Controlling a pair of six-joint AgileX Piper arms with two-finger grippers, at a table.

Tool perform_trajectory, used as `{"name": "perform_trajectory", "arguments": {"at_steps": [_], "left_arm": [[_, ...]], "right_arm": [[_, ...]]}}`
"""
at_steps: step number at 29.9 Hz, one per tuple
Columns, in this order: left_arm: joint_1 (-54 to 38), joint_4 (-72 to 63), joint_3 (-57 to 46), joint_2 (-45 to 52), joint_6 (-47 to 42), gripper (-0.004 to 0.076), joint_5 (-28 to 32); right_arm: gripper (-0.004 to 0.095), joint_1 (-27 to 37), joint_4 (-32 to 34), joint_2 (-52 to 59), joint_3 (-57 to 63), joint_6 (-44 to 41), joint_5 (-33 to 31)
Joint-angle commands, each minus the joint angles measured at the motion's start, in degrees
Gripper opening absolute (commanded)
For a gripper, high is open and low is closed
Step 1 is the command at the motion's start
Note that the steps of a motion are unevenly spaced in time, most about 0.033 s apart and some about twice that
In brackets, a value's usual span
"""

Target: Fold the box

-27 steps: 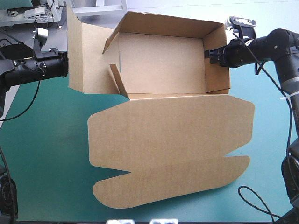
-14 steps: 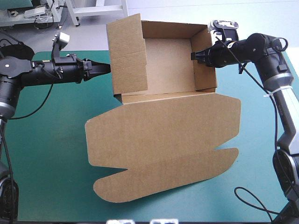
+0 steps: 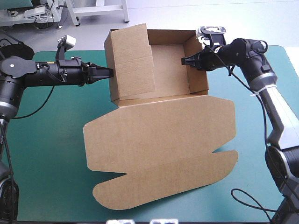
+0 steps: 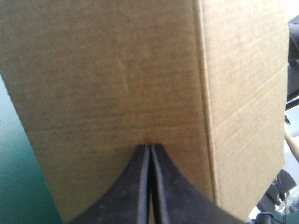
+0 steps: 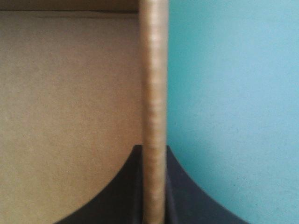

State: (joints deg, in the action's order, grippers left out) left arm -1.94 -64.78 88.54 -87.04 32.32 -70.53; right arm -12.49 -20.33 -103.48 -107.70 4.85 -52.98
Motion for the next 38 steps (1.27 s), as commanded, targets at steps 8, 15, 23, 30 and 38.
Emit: {"name": "perform_trajectory", "arguments": {"at_steps": [8, 15, 23, 30, 38], "left_arm": [[0.4, -1.3, 1.6, 2.3, 0.1, 0.0146, -1.9], [0.4, -0.6, 1.6, 2.3, 0.2, 0.0309, -3.3], [0.4, -0.1, 1.6, 2.3, -2.7, 0.0417, -3.3], [0.4, 11.4, 1.6, 2.3, -10.1, 0.0428, 0.1], [0.4, 20.7, 1.6, 2.3, -13.5, 0.0428, 5.2]], "right_arm": [[-0.0016, -1.7, -1.7, 2.2, -1.6, -2.5, 5.4], [-0.0016, -2.0, -0.8, 1.0, -1.5, -2.8, 6.6], [-0.0016, -3.9, 1.5, -1.5, -1.5, -4.2, 8.5], [-0.0016, -5.8, 1.3, -1.8, -1.5, -4.8, 10.7], [-0.0012, -10.2, 1.7, -1.8, -1.7, -5.3, 12.7]]}}
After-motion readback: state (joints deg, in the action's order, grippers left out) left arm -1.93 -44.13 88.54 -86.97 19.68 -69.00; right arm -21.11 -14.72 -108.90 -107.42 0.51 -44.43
